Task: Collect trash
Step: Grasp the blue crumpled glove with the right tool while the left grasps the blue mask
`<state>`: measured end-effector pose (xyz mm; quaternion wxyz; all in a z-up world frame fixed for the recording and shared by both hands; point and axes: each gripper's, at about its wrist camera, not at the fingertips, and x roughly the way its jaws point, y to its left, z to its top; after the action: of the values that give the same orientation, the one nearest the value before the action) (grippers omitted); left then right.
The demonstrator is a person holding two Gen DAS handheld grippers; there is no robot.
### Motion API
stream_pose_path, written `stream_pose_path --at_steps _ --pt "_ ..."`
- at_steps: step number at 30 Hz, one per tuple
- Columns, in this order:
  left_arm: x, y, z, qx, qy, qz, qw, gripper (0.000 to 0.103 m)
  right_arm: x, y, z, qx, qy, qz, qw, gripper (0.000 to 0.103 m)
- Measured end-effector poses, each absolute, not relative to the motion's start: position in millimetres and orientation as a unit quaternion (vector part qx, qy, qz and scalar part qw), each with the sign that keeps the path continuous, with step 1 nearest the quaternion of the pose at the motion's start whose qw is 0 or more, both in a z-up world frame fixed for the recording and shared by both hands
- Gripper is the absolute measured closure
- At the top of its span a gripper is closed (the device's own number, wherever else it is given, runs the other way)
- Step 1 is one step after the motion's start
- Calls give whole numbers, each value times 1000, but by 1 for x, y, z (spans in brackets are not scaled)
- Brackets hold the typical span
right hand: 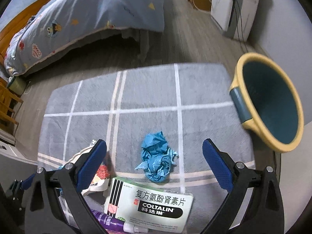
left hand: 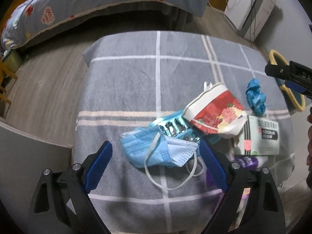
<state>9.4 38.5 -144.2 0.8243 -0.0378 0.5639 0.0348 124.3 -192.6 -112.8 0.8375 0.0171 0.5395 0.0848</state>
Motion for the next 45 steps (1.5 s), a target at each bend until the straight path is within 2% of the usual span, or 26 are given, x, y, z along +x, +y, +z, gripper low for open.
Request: stream_pose_path --at_steps 2,4,8,12,16,19,21,23,26,28,45 --pt "11 40 -147 -34 568 35 822 18 126 -190 -121 10 550 85 831 15" --pt "13 41 -151 -34 571 38 819 19 126 -185 -129 -2 562 89 822 17" --pt "15 41 -157 -29 579 41 813 25 127 -177 -141 -12 585 101 805 32" --pt "17 39 -159 -14 583 44 811 26 127 -172 -153 -14 603 106 790 36" --pt "17 38 -162 -1 590 50 806 27 126 -168 -158 -36 608 99 787 45" --pt "17 40 -163 8 593 60 803 35 125 -164 -160 -55 608 94 786 54" --pt "17 43 -162 10 592 69 803 50 124 -165 -161 -66 609 89 786 64" --pt "17 49 -163 7 594 78 801 60 124 -166 -161 -66 609 88 786 66" --pt "16 56 -161 -3 593 86 801 68 125 -170 -158 -54 606 85 789 67" --pt "16 56 -157 -1 585 81 807 82 128 -179 -155 -49 599 83 795 67" --pt "22 18 -87 -3 472 23 881 83 110 -217 -88 -57 498 76 862 67"
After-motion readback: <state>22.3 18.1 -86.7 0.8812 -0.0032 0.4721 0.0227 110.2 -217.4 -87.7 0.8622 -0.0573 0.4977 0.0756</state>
